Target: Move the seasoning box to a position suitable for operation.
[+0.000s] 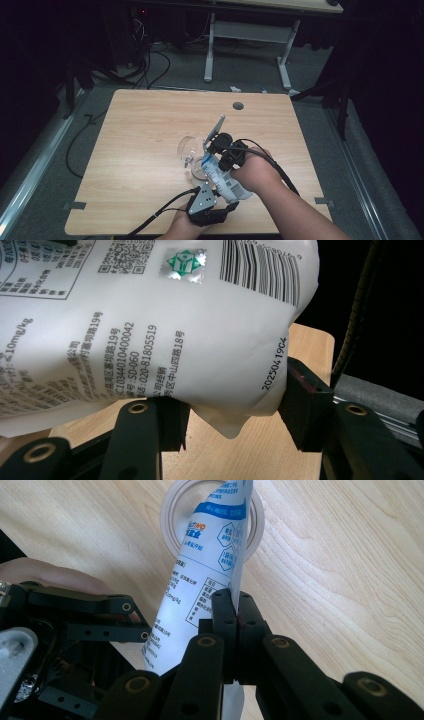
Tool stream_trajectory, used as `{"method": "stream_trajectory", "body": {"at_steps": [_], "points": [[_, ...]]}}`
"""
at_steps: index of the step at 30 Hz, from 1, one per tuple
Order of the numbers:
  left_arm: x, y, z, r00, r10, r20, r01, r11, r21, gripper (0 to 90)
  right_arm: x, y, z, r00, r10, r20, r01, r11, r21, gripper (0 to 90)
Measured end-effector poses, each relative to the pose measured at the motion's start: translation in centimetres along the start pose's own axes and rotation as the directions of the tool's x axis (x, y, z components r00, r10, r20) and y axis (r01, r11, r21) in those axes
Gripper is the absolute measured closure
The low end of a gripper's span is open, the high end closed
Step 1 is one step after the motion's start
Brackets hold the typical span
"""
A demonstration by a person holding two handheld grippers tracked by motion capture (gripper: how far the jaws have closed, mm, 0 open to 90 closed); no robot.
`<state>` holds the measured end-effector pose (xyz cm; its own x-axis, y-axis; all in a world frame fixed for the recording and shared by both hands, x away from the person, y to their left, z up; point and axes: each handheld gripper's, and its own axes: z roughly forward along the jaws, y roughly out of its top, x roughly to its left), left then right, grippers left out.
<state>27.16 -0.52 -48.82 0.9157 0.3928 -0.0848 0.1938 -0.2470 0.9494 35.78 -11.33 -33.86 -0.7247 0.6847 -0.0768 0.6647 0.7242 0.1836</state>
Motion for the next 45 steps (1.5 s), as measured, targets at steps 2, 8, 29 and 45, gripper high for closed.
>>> {"method": "stream_trajectory", "body": {"at_steps": [2, 8, 29, 45], "points": [[0.07, 0.04, -0.02, 1.0000, 0.000, 0.000, 0.000, 1.0000, 0.001, 51.2, -0.09, -0.01, -0.02, 1.0000, 0.000, 0.002, 0.000, 1.000, -0.001, 90.0], [0.31, 0.18, -0.08, 1.0000, -0.008, 0.000, 0.008, 1.0000, 0.001, 51.5, -0.27, 0.17, -0.02, 1.0000, -0.001, 0.004, 0.001, 1.000, -0.005, 90.0], [0.54, 0.35, 0.05, 0.9998, 0.005, 0.017, -0.005, 0.9997, 0.023, 51.7, 0.07, 0.47, 0.23, 0.9999, -0.009, 0.015, 0.008, 1.000, 0.011, 90.0], [0.72, 0.55, -0.24, 0.9997, -0.008, 0.025, 0.008, 0.9999, 0.008, 52.3, 0.09, 0.49, -0.05, 0.9999, 0.013, -0.004, -0.013, 1.000, -0.009, 89.5]]}}
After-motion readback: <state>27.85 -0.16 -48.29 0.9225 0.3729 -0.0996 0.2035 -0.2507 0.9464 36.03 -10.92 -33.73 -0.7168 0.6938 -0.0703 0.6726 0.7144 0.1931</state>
